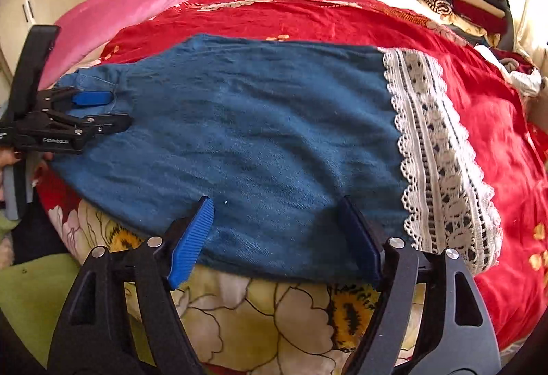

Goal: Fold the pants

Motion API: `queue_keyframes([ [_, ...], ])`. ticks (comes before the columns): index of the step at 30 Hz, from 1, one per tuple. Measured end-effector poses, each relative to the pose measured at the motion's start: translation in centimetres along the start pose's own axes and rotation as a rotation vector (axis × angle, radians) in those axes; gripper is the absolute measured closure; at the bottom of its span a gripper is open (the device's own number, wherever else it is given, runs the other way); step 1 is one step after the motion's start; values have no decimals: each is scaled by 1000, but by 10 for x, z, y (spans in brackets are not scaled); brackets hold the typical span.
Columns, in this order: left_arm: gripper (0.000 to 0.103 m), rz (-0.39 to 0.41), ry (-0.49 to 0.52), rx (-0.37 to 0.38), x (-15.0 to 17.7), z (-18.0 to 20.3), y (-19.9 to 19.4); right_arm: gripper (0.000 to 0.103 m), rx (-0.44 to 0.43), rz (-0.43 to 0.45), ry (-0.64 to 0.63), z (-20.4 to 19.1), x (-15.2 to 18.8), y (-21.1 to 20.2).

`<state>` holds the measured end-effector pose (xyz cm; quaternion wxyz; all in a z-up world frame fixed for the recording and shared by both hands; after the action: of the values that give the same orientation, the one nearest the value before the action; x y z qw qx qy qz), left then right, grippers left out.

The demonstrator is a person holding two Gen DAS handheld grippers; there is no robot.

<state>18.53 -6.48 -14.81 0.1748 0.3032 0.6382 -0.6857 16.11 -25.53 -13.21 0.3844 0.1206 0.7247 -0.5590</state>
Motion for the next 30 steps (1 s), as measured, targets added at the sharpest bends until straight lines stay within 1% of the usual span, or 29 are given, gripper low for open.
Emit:
queue_keyframes([
  [3,16,8,-6,4,1,0,-5,35,2,5,-2,-1,-2,-4],
  [7,15,33,0,20,-9,5,-22,34,-8,58,3,-2,-12,-22],
  [8,15,44,6,18,-12,8,-28,32,-7,68,3,0,-13,-25],
  [10,9,59,11,19,-20,12,-37,29,4,85,7,4,-18,-33],
  [13,8,87,18,36,-33,21,-52,25,23,113,16,11,-24,-46],
  [16,6,101,31,46,-45,28,-61,17,56,152,29,19,-30,-59],
  [18,4,109,39,57,-56,35,-66,17,79,179,34,26,-34,-68],
  [24,4,131,69,77,-82,54,-71,14,126,232,59,46,-42,-91],
  [30,4,143,140,77,-113,80,-66,12,175,253,97,70,-40,-103],
])
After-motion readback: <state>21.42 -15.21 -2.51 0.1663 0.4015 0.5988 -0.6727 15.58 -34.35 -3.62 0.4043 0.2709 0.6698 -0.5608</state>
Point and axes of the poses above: each gripper's, at about its wrist camera, not at the fingertips, and y roughly the way its jaws point, z to its right, x to its underside, the point moved 10 cm from there along y, roughly the way its jaws point, and after that the axes turned 4 degrees about z, right-handed, at the moved point
